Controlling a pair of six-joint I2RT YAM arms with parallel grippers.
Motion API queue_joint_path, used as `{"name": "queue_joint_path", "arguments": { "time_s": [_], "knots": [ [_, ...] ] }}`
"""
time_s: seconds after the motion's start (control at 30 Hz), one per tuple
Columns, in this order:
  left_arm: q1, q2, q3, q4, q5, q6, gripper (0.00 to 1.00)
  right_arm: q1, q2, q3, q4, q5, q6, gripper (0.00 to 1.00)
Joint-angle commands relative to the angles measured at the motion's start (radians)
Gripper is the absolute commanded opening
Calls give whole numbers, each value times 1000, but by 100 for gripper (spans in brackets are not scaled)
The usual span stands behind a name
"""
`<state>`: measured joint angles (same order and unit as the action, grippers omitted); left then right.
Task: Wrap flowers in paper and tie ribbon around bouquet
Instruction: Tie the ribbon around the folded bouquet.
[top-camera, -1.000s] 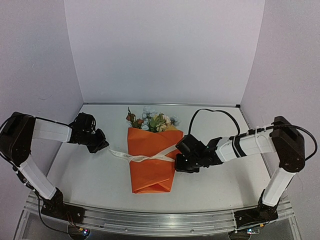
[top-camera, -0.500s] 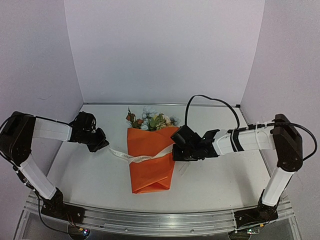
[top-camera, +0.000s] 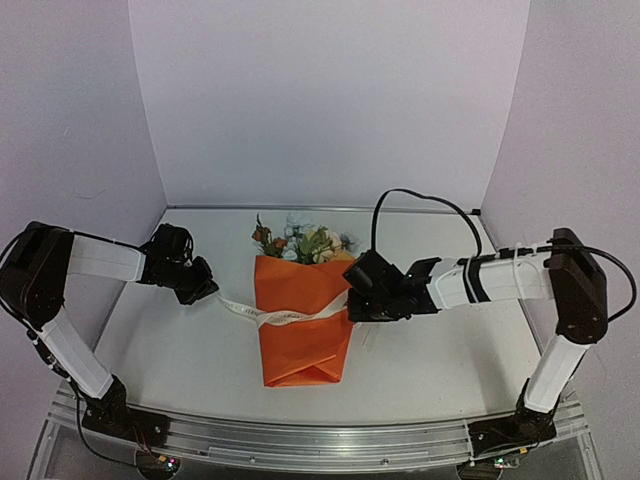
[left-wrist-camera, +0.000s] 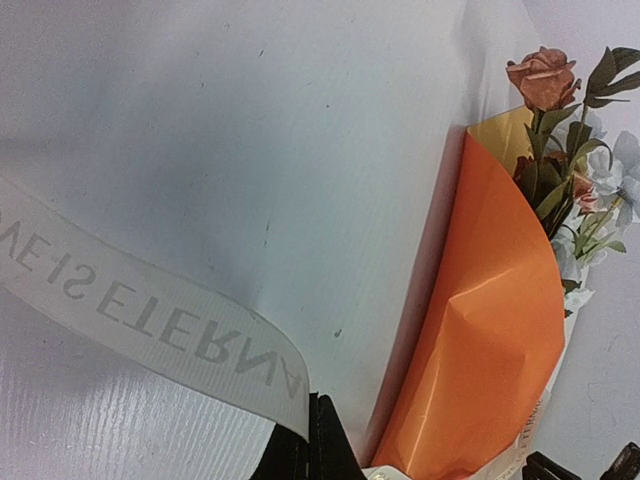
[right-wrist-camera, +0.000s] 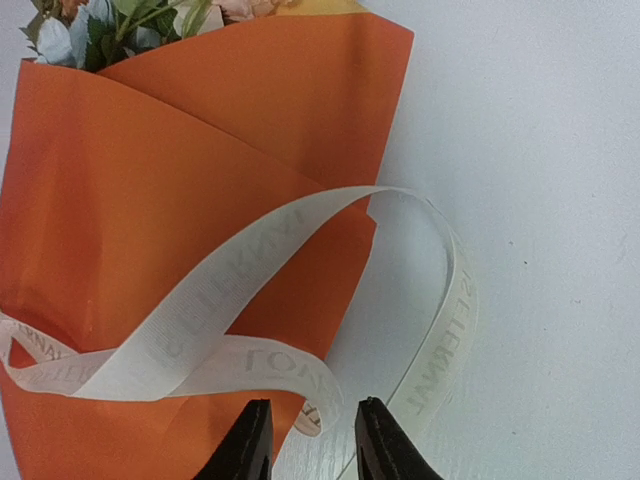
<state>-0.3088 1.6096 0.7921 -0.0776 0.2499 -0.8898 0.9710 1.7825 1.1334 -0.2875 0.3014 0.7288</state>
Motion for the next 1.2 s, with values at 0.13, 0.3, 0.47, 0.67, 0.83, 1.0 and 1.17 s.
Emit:
{"name": "queue_joint_path", "arguments": {
  "time_s": [0.13,0.3,0.47,0.67,0.83,1.0,1.17],
  "knots": [
    [-4,-19,7,32,5,2,0,-2,-46,103,-27,-170,233,57],
    [-5,-34,3,29,8,4,0,-20,76,195,-22,-256,312,59],
    [-4,-49,-8,28,5,5,0,-36,126,235,-16,-256,334,59],
    [-4,-65,-21,30,3,4,0,-58,158,223,-18,-248,364,57],
    [-4,-66,-18,32,4,3,0,-67,193,240,-17,-263,379,49],
    [-5,-65,-12,27,1,-1,0,-70,203,240,-18,-268,387,35],
    [-4,-87,-29,11,-32,-22,0,-91,166,215,-16,-253,392,9]
  ]
}}
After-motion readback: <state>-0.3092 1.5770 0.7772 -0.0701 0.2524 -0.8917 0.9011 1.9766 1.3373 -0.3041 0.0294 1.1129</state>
